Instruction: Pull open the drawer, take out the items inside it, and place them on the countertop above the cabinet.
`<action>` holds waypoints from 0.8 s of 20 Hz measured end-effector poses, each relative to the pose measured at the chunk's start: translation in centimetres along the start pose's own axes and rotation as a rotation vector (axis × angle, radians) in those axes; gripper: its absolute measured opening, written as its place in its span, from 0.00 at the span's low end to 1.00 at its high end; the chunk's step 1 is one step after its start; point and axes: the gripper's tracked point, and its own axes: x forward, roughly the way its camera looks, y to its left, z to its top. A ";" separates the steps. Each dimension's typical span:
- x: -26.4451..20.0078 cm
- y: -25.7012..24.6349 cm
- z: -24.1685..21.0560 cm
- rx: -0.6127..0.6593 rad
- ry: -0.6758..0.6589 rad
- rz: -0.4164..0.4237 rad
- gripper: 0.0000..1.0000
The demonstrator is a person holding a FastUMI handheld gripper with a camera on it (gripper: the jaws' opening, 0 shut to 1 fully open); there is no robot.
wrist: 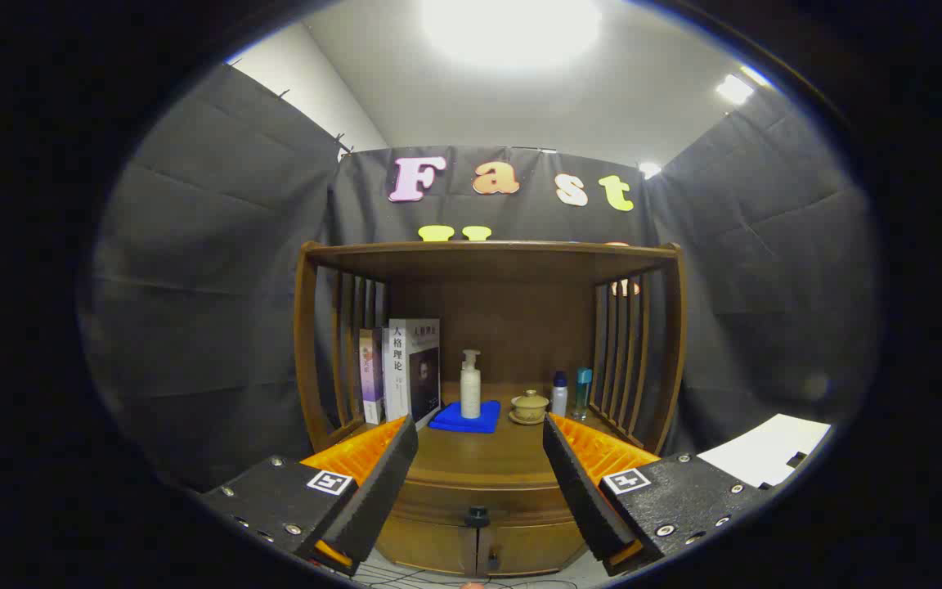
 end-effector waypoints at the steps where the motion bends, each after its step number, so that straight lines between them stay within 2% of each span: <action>1: 0.2 -0.3 -0.2 0.016 0.006 -0.004 0.95; 4: 0.3 -0.8 -0.4 0.026 0.011 -0.011 0.95; 7: 0.3 -1.5 -0.4 -0.028 0.011 -0.038 0.95; 16: -0.2 -0.1 -0.5 -0.130 0.012 -0.027 0.95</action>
